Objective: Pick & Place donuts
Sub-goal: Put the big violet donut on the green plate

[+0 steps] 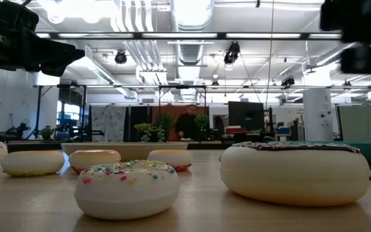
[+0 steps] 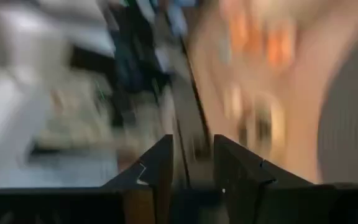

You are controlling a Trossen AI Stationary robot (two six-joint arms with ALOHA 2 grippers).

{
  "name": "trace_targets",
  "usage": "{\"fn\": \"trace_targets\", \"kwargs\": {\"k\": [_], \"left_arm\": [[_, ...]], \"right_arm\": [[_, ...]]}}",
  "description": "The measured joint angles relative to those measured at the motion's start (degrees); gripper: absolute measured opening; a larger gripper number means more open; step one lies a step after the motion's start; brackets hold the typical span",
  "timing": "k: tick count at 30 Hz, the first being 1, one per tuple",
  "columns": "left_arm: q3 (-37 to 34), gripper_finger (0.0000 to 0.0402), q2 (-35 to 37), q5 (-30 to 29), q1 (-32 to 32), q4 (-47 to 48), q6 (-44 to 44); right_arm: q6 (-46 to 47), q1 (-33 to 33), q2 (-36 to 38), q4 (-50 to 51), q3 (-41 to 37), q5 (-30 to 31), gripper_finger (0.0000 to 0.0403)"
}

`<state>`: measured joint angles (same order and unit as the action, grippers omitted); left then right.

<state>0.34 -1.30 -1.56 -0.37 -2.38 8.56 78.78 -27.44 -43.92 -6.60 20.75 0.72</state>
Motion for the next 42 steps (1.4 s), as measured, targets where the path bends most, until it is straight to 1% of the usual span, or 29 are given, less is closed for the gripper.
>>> {"fn": "trace_targets", "kwargs": {"k": [1,2,5,9,12,15,20,24,27,32,37,42], "left_arm": [[0.0,0.0131,0.0,0.0,0.0,0.0,0.0],[0.0,0.0131,0.0,0.0,0.0,0.0,0.0],[0.0,0.0131,0.0,0.0,0.0,0.2,0.0],[0.0,0.0131,0.0,0.0,0.0,0.5,0.0],[0.0,0.0131,0.0,0.0,0.0,0.8,0.0],[0.0,0.0131,0.0,0.0,0.0,0.9,0.0],[0.0,0.0131,0.0,0.0,0.0,0.9,0.0],[0.0,0.0131,0.0,0.0,0.0,0.9,0.0],[0.0,0.0131,0.0,0.0,0.0,0.9,0.0],[0.0,0.0131,0.0,0.0,0.0,0.9,0.0],[0.0,0.0131,0.0,0.0,0.0,0.9,0.0],[0.0,0.0131,0.0,0.0,0.0,0.9,0.0]], "right_arm": [[2.7,-2.1,-3.3,3.9,2.3,-1.6,0.01],[5.0,-4.1,-6.6,7.4,4.6,-2.0,0.0097],[8.5,-9.0,-14.8,16.6,12.2,0.7,0.009],[11.1,-11.9,-25.6,29.6,22.4,3.3,0.009],[11.8,-12.6,-33.6,31.6,29.0,3.0,0.0103],[7.2,-12.8,-41.3,32.0,34.4,-1.1,0.0132],[-0.7,-13.5,-53.4,37.8,45.3,-6.0,0.0188],[-7.2,-15.1,-61.8,47.8,55.0,-10.3,0.0217],[-10.7,-15.9,-65.6,55.0,61.7,-8.7,0.0229],[-14.8,-16.5,-69.2,63.2,68.3,-1.3,0.0232],[-20.5,-17.8,-72.0,63.3,70.9,-0.9,0.0232],[-18.8,-18.4,-74.0,63.4,71.2,-0.7,0.0233]]}}
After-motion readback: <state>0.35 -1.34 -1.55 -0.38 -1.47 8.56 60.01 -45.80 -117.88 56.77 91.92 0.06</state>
